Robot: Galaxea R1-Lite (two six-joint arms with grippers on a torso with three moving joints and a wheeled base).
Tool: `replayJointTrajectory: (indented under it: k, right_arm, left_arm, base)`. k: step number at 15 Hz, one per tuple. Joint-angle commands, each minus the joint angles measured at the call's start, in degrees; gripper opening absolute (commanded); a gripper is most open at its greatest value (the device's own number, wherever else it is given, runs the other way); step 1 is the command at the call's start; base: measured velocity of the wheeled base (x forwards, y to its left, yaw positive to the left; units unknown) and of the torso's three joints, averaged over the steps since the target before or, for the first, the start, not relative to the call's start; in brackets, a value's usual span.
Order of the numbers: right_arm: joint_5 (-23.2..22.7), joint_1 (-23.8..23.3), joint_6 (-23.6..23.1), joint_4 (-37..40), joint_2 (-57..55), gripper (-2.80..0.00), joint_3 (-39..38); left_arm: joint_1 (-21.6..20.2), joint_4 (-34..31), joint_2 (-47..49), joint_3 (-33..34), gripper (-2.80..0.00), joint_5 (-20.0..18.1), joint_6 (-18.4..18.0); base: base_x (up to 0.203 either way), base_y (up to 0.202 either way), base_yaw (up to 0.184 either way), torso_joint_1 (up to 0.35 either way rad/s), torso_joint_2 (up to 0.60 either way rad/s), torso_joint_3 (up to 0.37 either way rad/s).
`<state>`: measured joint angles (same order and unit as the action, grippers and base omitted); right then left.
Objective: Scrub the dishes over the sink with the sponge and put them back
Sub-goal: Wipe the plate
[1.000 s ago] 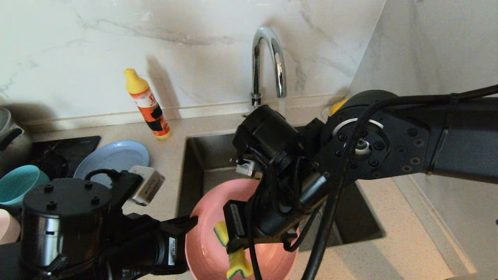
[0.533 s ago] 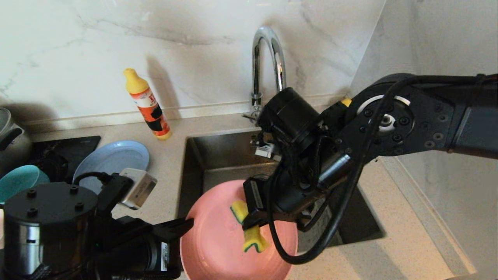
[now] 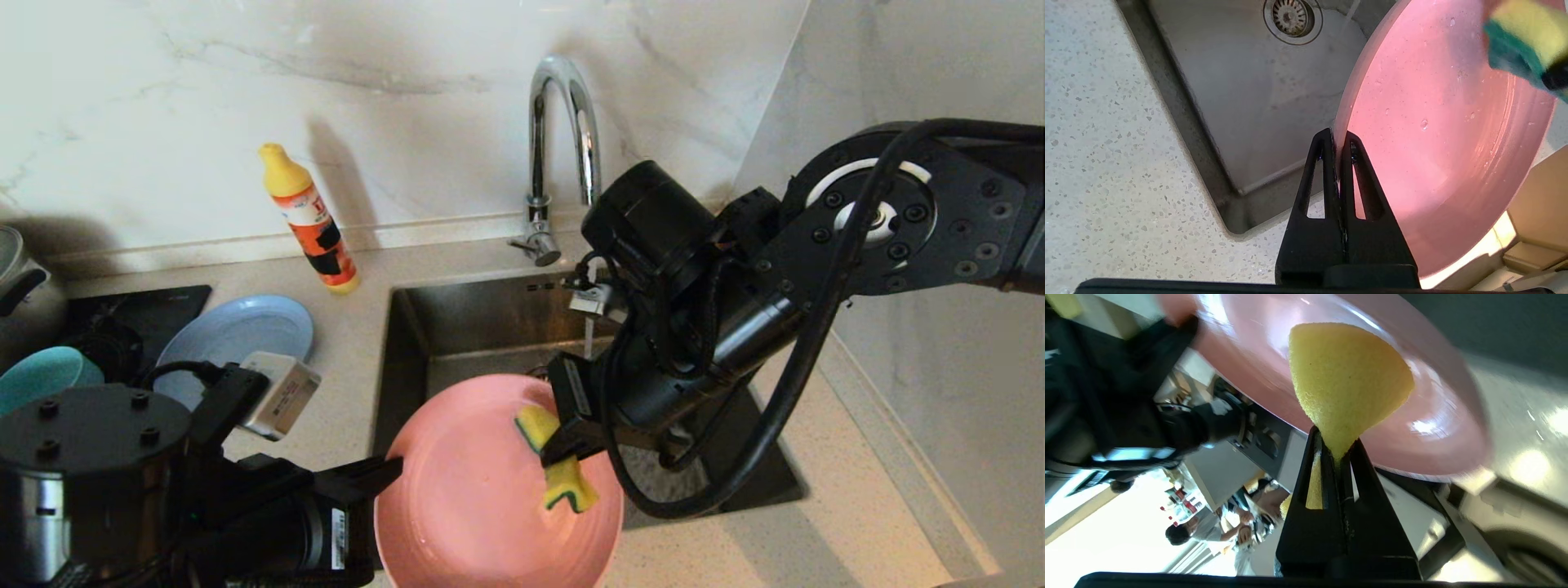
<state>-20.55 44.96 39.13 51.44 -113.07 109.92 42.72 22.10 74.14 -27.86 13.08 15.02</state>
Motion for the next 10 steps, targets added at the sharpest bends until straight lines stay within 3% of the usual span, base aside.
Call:
replayJointTrajectory:
  k: [1,5,10]
  right_arm:
    - [-0.3,-0.5,-0.1,2.2,0.3,-2.80,-0.4]
    - [-0.5,0.3,0.0,2.4,-0.5,-2.80,-1.3]
    - [-0.5,5.0,0.2,1.7,-4.7,-2.80,-1.5]
  left_arm:
    - [0.0,0.2,-0.1,-0.1,-2.80,0.2,0.3]
    - [-0.1,0.2,-0.1,-0.4,-2.80,0.4,0.5]
    - [-0.2,0.3,0.2,-0.6,-2.80,0.5,0.7]
  base:
    - [0.000,0.000,0.000,0.000,0.00,0.000]
    - [0.000,0.000,0.000,0.000,0.00,0.000]
    - [0.000,0.000,0.000,0.000,0.00,0.000]
